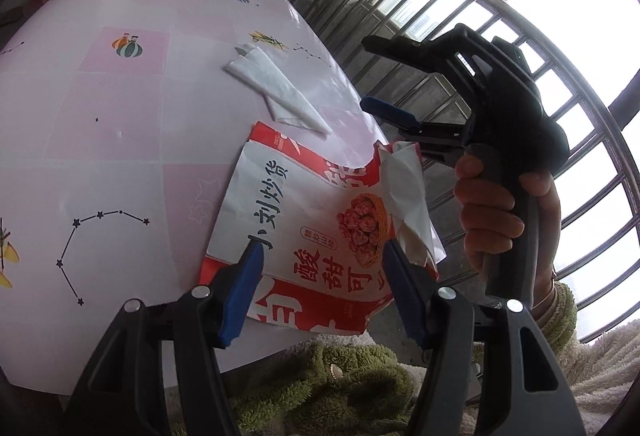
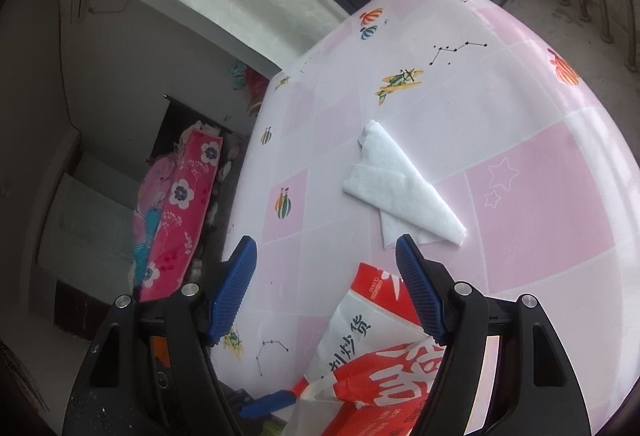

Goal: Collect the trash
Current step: 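Close the right tool on the red-and-white snack bag, then lift the red-and-white snack bag off the table with the right tool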

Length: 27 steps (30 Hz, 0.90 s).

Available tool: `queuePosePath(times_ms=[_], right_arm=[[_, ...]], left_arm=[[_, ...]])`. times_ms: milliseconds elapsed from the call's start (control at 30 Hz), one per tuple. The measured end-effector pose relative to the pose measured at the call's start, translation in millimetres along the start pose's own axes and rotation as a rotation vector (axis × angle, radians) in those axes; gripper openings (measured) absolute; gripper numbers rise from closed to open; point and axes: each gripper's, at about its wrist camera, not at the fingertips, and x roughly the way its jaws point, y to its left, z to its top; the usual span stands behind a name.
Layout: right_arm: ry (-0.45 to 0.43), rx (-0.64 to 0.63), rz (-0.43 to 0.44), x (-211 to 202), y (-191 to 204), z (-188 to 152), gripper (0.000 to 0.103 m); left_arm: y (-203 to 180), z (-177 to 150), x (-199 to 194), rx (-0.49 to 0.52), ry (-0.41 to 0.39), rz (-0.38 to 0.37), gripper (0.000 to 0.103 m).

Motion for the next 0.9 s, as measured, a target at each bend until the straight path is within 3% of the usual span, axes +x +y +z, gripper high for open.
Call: queuePosePath(times_ms=[200, 367, 567, 767, 900], right_arm=[[-0.083, -0.050, -0.077, -46, -2, -16, 0.069], [-0.114, -0.195, -0.162, -73, 12, -44, 0.069], [-0.048, -0.417, -0.116, -87, 41, -77, 0.070], [0.035, -0.625, -0.148, -78, 69, -110, 0.077], [0.063, -0.524, -0.140, -65, 50, -109, 0.077]], left_arm=[[13, 5, -28, -0.030, -0.104, -0.011, 0.062], [26, 14, -36, -0.063, -0.141, 0.013, 0.062], [43, 21, -31, -0.106, -0.146, 0.070, 0.061], [44, 22, -20, -0.113, -0.129, 0.078, 0.061], [39, 22, -13, -0.089, -0.119, 0.090, 0.060]])
